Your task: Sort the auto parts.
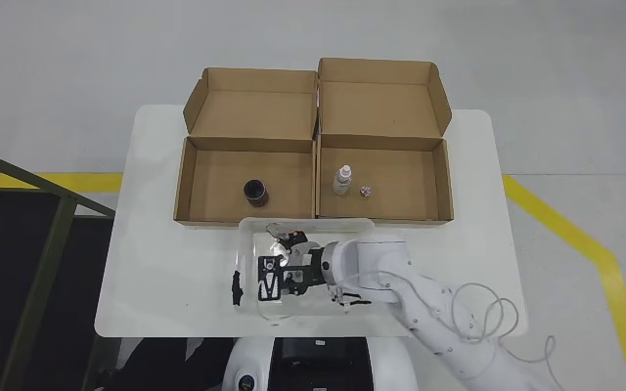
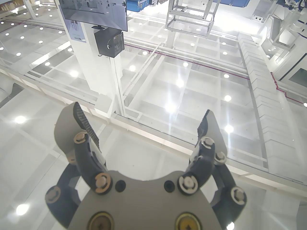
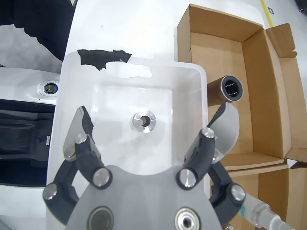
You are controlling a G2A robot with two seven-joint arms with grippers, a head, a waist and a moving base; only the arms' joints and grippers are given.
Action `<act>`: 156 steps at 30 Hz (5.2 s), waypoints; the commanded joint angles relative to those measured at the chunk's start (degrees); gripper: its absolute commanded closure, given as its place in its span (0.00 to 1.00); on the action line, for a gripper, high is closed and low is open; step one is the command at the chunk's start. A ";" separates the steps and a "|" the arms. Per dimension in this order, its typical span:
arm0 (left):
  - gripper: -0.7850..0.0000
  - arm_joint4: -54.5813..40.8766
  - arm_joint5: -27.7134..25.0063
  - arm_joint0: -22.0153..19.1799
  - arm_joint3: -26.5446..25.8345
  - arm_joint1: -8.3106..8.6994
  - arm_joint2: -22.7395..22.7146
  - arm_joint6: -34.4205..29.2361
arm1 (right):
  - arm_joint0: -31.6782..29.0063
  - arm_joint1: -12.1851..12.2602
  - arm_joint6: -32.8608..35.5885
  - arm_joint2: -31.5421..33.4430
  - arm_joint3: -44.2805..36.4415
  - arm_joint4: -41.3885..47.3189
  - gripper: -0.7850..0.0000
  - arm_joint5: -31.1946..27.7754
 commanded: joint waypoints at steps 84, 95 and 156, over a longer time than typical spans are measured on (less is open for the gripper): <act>0.00 0.00 0.00 0.00 0.00 0.00 0.00 0.00 | -2.05 5.12 -14.43 21.95 -11.55 27.70 1.00 -9.49; 0.00 0.00 0.00 0.00 0.00 0.00 0.00 0.00 | -4.37 5.71 -27.40 29.15 -16.50 26.33 1.00 -7.72; 0.00 0.00 0.00 0.00 0.00 0.00 0.00 0.00 | 10.19 2.91 -11.83 6.10 11.99 13.63 1.00 8.46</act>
